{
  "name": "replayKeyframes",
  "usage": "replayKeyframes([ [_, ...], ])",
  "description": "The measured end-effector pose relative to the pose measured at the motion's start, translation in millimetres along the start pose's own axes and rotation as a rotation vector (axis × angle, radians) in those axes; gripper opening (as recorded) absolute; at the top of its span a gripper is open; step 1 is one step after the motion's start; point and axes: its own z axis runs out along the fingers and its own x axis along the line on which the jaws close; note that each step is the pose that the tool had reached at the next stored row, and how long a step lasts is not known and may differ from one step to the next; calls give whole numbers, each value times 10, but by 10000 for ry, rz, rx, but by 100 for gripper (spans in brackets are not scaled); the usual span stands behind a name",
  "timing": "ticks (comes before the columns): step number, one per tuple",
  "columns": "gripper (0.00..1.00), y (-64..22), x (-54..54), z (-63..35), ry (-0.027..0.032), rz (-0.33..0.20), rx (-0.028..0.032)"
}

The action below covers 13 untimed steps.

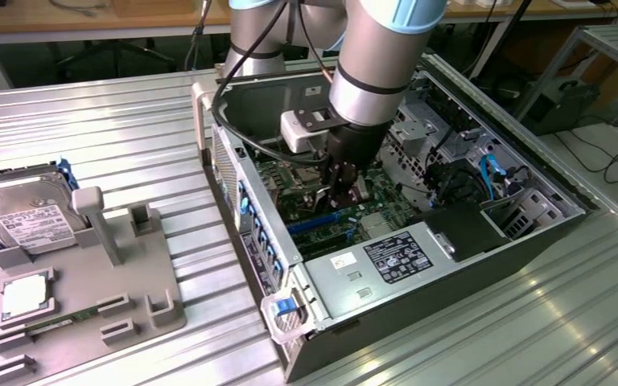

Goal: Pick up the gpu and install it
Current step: 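Insert the gpu into the slot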

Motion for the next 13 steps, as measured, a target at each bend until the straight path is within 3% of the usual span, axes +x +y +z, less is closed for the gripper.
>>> replayKeyframes([
  [9,28,12,46,24,-7,198,-6],
  [12,28,43,47,35,-7,196,-6],
  [13,28,86,50,91,-10,195,-9],
])
